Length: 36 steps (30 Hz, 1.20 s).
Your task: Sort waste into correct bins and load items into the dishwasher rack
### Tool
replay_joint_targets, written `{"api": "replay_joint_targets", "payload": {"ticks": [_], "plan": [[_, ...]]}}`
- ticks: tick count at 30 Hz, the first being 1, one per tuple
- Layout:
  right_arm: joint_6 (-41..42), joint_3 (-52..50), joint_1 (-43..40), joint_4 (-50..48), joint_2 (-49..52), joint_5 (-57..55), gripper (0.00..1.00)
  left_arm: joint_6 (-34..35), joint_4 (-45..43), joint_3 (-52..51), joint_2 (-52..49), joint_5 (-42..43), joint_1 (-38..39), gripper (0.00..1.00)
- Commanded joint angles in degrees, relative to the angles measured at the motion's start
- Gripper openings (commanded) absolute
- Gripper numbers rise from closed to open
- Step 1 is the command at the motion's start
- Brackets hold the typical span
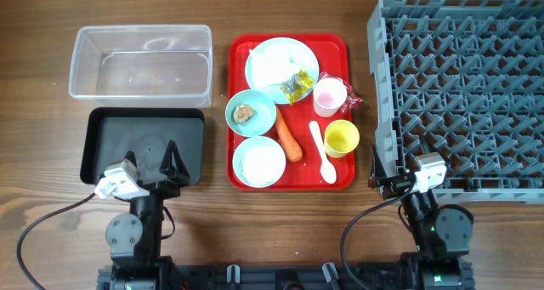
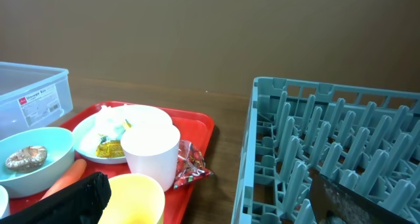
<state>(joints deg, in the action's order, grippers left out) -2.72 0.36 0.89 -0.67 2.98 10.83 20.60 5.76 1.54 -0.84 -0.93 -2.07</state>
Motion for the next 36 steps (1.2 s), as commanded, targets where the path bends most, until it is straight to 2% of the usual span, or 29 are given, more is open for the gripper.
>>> {"api": "replay_joint_targets", "payload": {"ticks": [1, 9, 10, 14, 18, 20, 23, 27, 30, 33, 36], "plan": [[-0.24, -0.07, 0.02, -0.15, -0.2, -0.57, 1.0, -0.9, -0.42, -0.57, 0.68, 0.04, -0.42, 1.0], [-0.26, -0.07, 0.0, -0.2, -0.2, -0.55, 1.0, -0.87, -0.42, -0.57, 0.68, 0.02, -0.42, 1.0], [-0.24, -0.07, 0.02, -0.9, -0.2, -0.55, 1.0, -0.66, -0.68, -0.57, 0.68, 3.21, -0.42, 1.0], [-0.28, -0.04, 0.0, -15.1, -0.2, -0.57, 1.0, -0.7, -4.72, -0.44, 0.68, 12.41, -0.42, 1.0], [-0.09, 0.9, 0.0, -33.97, -0.2, -1.07, 1.0, -2.19, -5.6, 6.16, -0.04, 12.92, -0.42, 1.0], [-0.11, 3.13, 0.0, -37.27, -0.2, -2.32, 1.0, -3.96, -5.55, 10.93, -2.25, 12.9, -0.42, 1.0], [-0.15, 6.99, 0.0, -38.47, -0.2, -2.32, 1.0, -3.96, -5.29, 19.34, -9.22, 13.4, -0.39, 1.0], [-0.28, 12.28, 0.0, -38.49, 0.44, -2.29, 1.0, -3.93, -4.92, 30.56, -22.45, 20.28, -0.39, 1.0], [-0.37, 20.06, 0.0, -38.03, 6.19, 0.09, 1.0, -3.98, -3.82, 40.02, -34.01, 23.89, 0.96, 1.0], [-3.52, 31.47, 0.0, -31.61, 18.86, 9.03, 1.0, -10.32, 10.03, 55.54, -47.39, 21.99, 6.91, 1.0], [-3.5, 45.33, 0.0, -16.24, 34.75, 15.52, 1.0, -16.04, 24.83, 70.88, -60.22, 10.82, 14.88, 1.0]]}}
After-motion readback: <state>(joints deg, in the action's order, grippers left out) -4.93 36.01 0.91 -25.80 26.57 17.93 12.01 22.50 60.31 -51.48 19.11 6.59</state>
